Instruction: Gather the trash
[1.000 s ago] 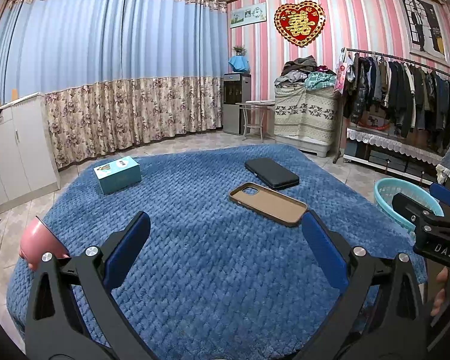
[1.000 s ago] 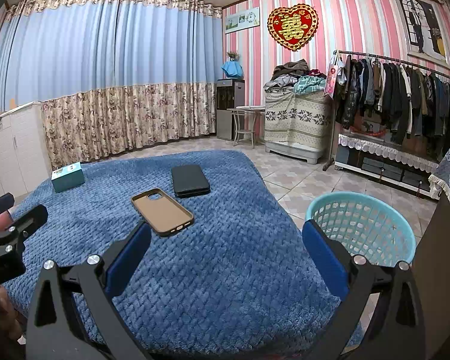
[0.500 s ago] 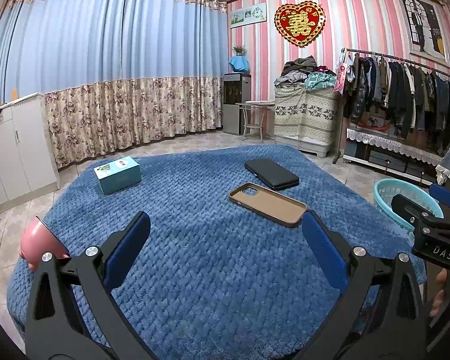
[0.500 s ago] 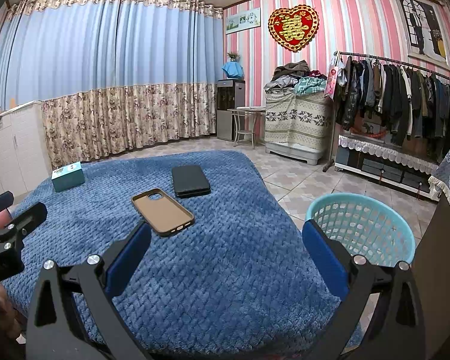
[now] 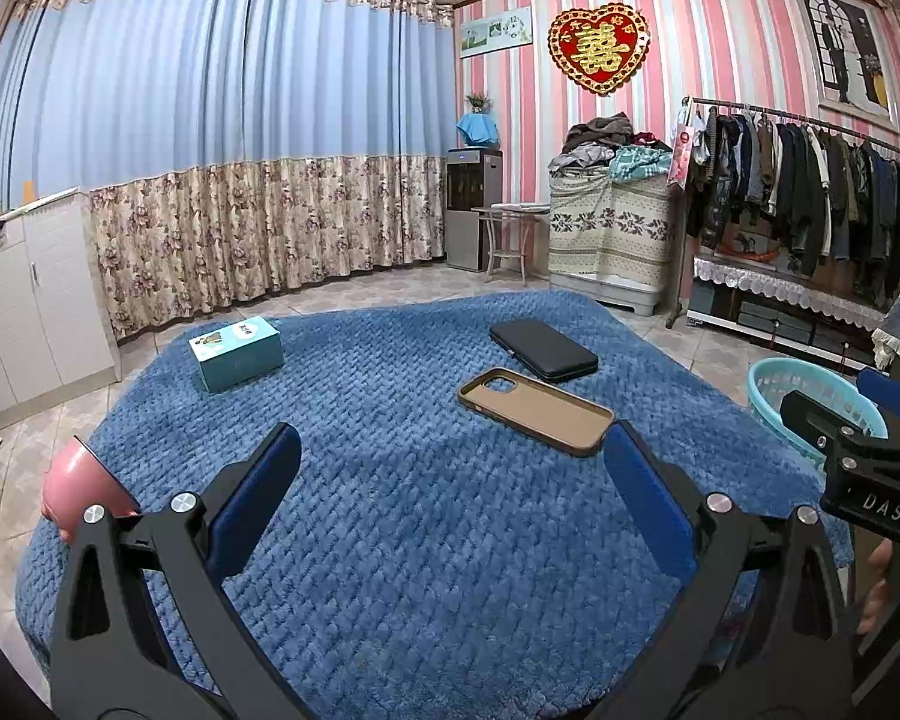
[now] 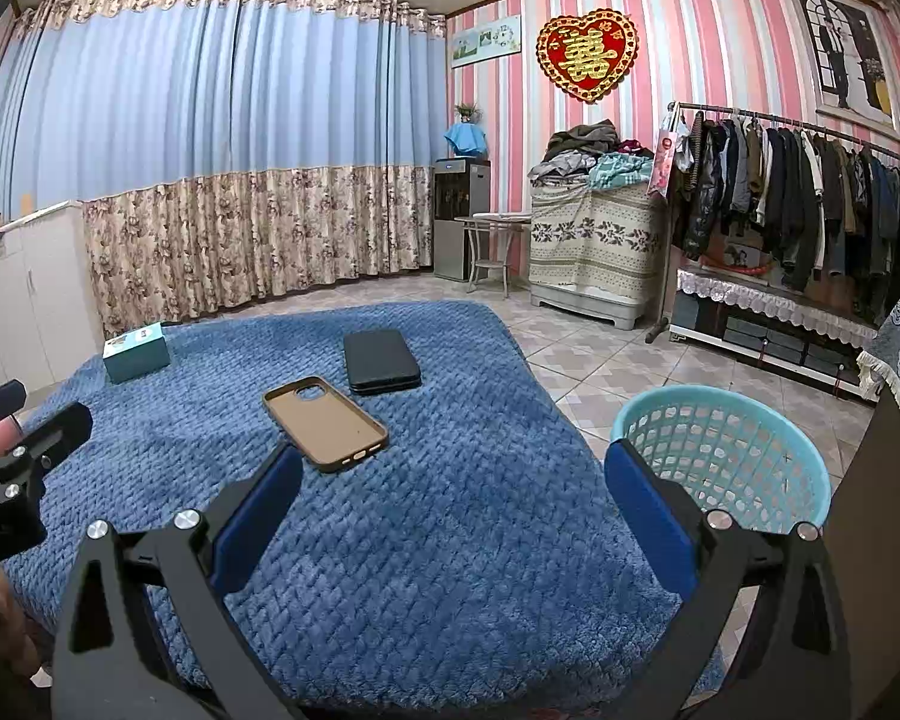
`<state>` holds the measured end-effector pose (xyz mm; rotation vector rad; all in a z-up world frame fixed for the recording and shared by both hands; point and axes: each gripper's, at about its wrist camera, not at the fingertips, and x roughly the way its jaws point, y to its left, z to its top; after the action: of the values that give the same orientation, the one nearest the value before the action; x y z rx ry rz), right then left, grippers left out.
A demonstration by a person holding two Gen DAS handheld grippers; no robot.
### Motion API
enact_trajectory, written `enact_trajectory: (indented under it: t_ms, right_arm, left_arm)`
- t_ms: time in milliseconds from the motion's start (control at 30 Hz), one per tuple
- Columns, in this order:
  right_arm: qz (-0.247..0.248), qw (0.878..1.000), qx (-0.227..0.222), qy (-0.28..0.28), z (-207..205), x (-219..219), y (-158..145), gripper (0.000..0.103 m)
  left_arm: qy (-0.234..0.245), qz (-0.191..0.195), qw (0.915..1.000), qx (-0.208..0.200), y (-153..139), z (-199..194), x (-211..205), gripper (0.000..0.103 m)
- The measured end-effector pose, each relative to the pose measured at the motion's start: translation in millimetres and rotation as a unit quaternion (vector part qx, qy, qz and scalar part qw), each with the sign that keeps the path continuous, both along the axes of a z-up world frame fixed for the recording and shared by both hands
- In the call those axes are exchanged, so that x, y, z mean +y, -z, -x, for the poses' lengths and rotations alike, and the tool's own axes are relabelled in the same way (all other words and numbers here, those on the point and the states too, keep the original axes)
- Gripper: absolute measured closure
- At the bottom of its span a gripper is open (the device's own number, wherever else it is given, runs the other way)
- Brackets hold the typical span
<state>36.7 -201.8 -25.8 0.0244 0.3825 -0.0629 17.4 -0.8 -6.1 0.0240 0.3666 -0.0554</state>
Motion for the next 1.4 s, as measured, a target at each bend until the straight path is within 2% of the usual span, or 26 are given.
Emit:
enact_trajectory:
  t_ms: [1400]
  right_arm:
    - [-0.001,1.000,-0.002,0.000,0.0,-1.0,-1.3,0.005]
  left_arm:
    - [0.002,-0.001,1.0000,-0.002,-2.7,1.1,-0.6,0.005]
